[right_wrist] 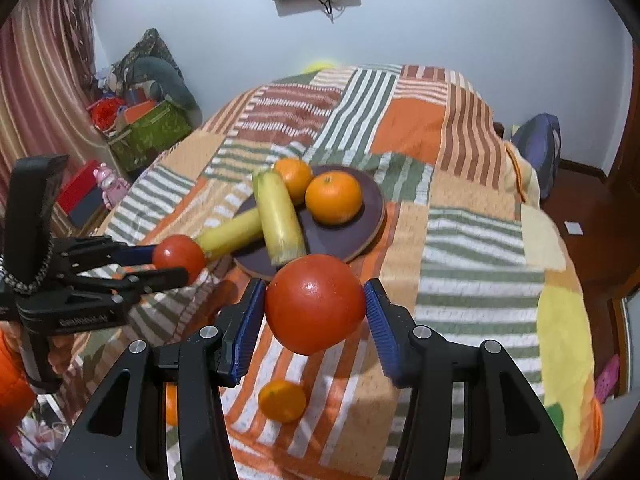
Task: Organize fruits
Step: 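Place both tomatoes on the purple plate and open both tools, then move both tools from the plate toward the loose small oranges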
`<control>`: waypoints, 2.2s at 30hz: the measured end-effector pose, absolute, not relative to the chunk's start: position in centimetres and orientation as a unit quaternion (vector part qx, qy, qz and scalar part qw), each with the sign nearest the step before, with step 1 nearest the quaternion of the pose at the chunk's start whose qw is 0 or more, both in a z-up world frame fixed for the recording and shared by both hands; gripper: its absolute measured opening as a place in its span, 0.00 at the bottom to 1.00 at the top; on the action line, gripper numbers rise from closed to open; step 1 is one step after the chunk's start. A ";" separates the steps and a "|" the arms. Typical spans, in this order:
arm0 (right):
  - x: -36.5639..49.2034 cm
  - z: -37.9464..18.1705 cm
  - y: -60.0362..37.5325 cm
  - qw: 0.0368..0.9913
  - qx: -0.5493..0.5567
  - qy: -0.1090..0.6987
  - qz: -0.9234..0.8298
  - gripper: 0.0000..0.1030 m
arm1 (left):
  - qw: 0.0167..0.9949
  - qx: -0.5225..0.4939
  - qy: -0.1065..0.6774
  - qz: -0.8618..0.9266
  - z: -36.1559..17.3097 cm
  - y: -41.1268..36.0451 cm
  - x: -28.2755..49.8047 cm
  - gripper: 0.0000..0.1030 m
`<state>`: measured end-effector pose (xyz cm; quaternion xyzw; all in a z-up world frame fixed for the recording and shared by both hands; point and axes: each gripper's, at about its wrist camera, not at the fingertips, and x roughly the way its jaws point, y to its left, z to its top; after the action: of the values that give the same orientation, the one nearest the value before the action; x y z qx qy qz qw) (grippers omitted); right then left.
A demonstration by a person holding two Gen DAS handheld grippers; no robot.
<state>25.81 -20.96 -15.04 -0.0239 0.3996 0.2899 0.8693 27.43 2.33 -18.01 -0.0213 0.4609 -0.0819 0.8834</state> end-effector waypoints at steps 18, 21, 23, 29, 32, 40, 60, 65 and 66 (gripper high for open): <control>32.0 -16.1 -17.8 0.873 -0.043 0.391 0.288 0.46 | 0.887 -0.022 0.459 -0.036 -18.7 6.0 35.0 0.43; 32.8 -17.4 -17.0 0.866 -0.048 0.405 0.289 0.46 | 0.882 -0.023 0.470 -0.035 -20.1 6.2 36.4 0.43; 33.2 -18.0 -16.7 0.862 -0.052 0.412 0.289 0.46 | 0.878 -0.025 0.477 -0.035 -20.9 6.3 37.1 0.43; 33.7 -19.9 -15.5 0.851 -0.063 0.428 0.298 0.46 | 0.868 -0.032 0.494 -0.034 -23.2 6.4 39.0 0.43; 33.9 -20.8 -15.3 0.846 -0.067 0.436 0.299 0.46 | 0.864 -0.042 0.501 -0.036 -23.9 6.4 39.6 0.43; 34.0 -21.0 -15.4 0.844 -0.068 0.438 0.301 0.47 | 0.858 -0.045 0.510 -0.031 -24.3 6.3 40.2 0.43; 28.4 -13.9 -18.8 0.877 -0.079 0.383 0.279 0.64 | 0.904 0.006 0.425 -0.046 -15.2 3.9 30.8 0.76; 25.8 -11.9 -19.7 0.885 -0.092 0.366 0.271 0.65 | 0.918 0.020 0.392 -0.052 -13.2 2.9 26.2 0.76; 25.4 -11.7 -19.8 0.886 -0.092 0.365 0.270 0.65 | 0.920 0.024 0.388 -0.051 -12.9 2.7 25.6 0.76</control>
<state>25.42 -19.81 -11.74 -0.0917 0.3649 0.2700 0.8863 25.59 2.68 -12.90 0.0244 0.3878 -0.0508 0.9200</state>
